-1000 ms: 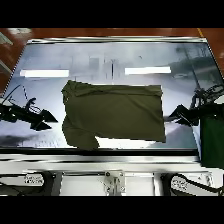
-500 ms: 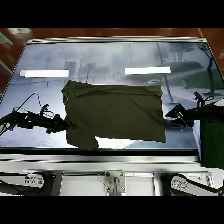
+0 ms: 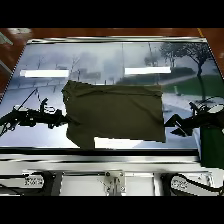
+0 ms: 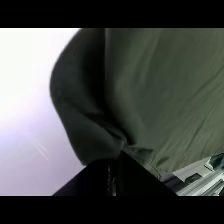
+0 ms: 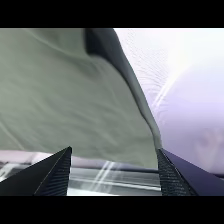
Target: Fold the shirts.
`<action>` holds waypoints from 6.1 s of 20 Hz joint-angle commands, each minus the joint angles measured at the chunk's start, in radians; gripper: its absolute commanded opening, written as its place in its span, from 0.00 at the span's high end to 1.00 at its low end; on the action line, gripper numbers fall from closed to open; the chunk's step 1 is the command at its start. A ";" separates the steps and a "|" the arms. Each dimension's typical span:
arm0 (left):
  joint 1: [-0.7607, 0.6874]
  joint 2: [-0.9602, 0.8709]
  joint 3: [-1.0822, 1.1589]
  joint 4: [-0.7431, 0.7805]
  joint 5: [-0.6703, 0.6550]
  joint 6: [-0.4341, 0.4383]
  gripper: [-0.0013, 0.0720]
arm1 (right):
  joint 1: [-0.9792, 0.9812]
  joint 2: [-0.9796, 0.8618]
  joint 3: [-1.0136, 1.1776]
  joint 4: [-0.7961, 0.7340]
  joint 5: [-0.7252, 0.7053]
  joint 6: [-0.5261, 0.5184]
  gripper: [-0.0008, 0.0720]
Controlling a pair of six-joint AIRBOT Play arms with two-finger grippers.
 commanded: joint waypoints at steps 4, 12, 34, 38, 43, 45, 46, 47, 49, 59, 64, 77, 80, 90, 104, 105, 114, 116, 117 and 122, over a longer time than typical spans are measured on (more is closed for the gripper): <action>-0.002 0.072 0.000 -0.012 -0.062 0.037 0.93 | 0.000 -0.002 -0.138 0.016 -0.125 -0.028 0.09; -0.001 0.106 0.003 -0.012 -0.064 0.038 0.93 | 0.000 0.000 -0.241 0.111 -0.160 -0.082 0.63; 0.036 0.772 1.308 0.327 -0.034 -0.220 0.93 | 0.000 0.797 0.909 0.073 -0.275 -0.014 0.91; 0.036 0.847 1.308 0.457 -0.186 -0.299 0.93 | 0.000 0.854 0.942 -0.116 -0.062 0.061 0.91; 0.036 0.862 1.307 0.464 -0.456 -0.369 0.93 | 0.000 0.862 0.941 -0.228 0.235 0.062 0.91; 0.037 0.861 1.261 0.463 -0.566 -0.374 0.93 | 0.000 0.829 0.938 -0.255 0.373 0.058 0.91; 0.038 0.861 1.197 0.464 -0.623 -0.372 0.93 | 0.000 0.807 0.915 -0.262 0.426 0.058 0.91; 0.038 0.861 1.106 0.465 -0.658 -0.360 0.93 | 0.000 0.785 0.869 -0.262 0.475 0.058 0.91; 0.037 0.861 0.902 0.464 -0.600 -0.324 0.93 | 0.000 0.755 0.721 -0.262 0.492 0.058 0.91; -0.101 0.351 0.426 0.309 0.117 -0.073 0.93 | 0.298 0.226 0.283 -0.003 -0.563 -0.156 0.91; -0.120 0.092 0.449 0.180 0.396 -0.074 0.93 | 0.462 -0.035 0.283 0.021 -1.108 -0.008 0.91; -0.136 -0.118 0.449 0.163 0.311 0.071 0.93 | 0.412 -0.194 0.283 0.021 -0.896 0.014 0.91; -0.125 -0.118 0.449 0.240 0.162 0.029 0.93 | 0.357 -0.194 0.283 0.021 -0.721 0.015 0.91; -0.134 -0.164 0.448 0.347 -0.002 -0.163 0.88 | 0.349 -0.194 0.283 -0.007 -0.532 0.060 0.91; 0.291 0.247 0.074 0.422 -0.420 -0.134 0.07 | 0.084 0.055 0.312 -0.323 0.042 0.028 0.22; 0.318 0.299 -0.032 0.386 -0.385 -0.085 0.07 | 0.062 0.055 0.297 -0.245 0.042 0.006 0.22; 0.264 0.330 -0.351 0.241 -0.097 -0.056 0.09 | 0.080 0.055 0.228 -0.083 -0.038 -0.014 0.22; 0.230 0.307 -0.351 0.225 -0.058 -0.060 0.09 | 0.080 0.055 0.228 -0.085 -0.039 -0.014 0.22; 0.213 0.291 -0.351 0.203 -0.044 -0.059 0.09 | 0.080 0.055 0.228 -0.085 -0.039 -0.014 0.22; 0.061 0.200 -0.352 0.119 0.001 -0.060 0.21 | 0.080 0.055 0.228 -0.085 -0.041 -0.014 0.22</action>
